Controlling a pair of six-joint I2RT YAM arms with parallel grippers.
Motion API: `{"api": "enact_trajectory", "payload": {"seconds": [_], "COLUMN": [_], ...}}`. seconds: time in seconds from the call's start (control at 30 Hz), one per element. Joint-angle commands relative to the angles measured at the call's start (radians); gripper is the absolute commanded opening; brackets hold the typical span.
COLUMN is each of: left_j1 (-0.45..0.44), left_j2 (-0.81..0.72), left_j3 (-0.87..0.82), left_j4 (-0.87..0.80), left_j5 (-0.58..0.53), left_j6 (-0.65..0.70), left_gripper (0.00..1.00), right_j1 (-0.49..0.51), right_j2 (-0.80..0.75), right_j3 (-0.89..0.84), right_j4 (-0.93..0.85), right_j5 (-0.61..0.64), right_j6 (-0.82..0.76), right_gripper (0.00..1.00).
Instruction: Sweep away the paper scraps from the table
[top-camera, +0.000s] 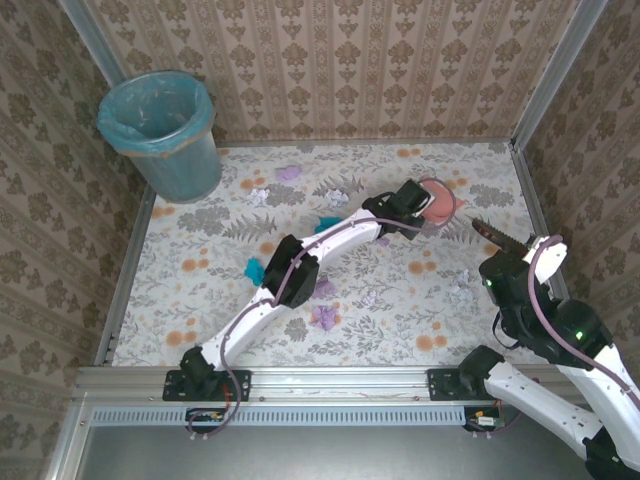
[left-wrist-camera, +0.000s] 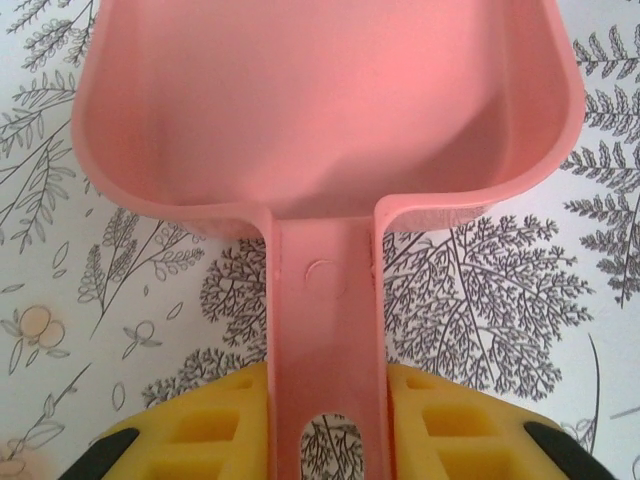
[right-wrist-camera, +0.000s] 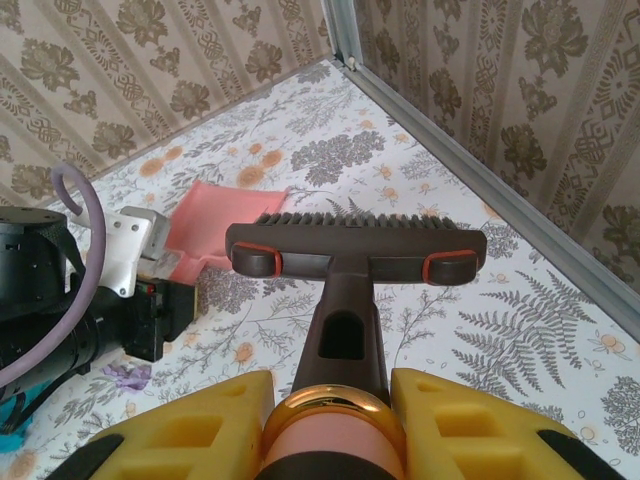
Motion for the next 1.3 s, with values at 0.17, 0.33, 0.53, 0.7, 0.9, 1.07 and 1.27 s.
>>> {"api": "enact_trajectory", "payload": {"seconds": [0.17, 0.33, 0.53, 0.7, 0.9, 1.07, 1.27], "left_j1": [-0.017, -0.034, -0.038, -0.049, -0.070, -0.096, -0.108], "left_j2": [-0.287, -0.523, -0.821, -1.058, -1.304, -1.400, -1.399], "left_j3": [-0.223, -0.523, -0.867, -1.108, -1.330, -1.416, -1.435], "left_j4": [0.064, 0.187, 0.243, 0.204, 0.108, -0.013, -0.071], "left_j5": [-0.030, -0.046, -0.113, -0.198, -0.213, -0.151, -0.061], "left_j6": [-0.040, -0.056, -0.117, -0.132, -0.152, -0.182, -0.199], "left_gripper": [0.07, 0.05, 0.02, 0.01, 0.00, 0.00, 0.00], "right_j1": [-0.005, -0.006, -0.020, -0.062, -0.114, -0.130, -0.135], "right_j2": [-0.018, -0.032, 0.044, 0.172, 0.369, 0.507, 0.563], "right_j3": [-0.031, -0.050, -0.068, -0.066, -0.003, 0.097, 0.126], "right_j4": [0.069, 0.160, 0.349, 0.533, 0.620, 0.575, 0.540], "right_j5": [0.052, 0.073, 0.084, -0.030, -0.197, -0.293, -0.328], "right_j6": [-0.037, -0.071, -0.130, -0.173, -0.169, -0.222, -0.282], "right_gripper": [0.00, 0.00, 0.00, 0.00, 0.00, 0.00, 0.00]}}
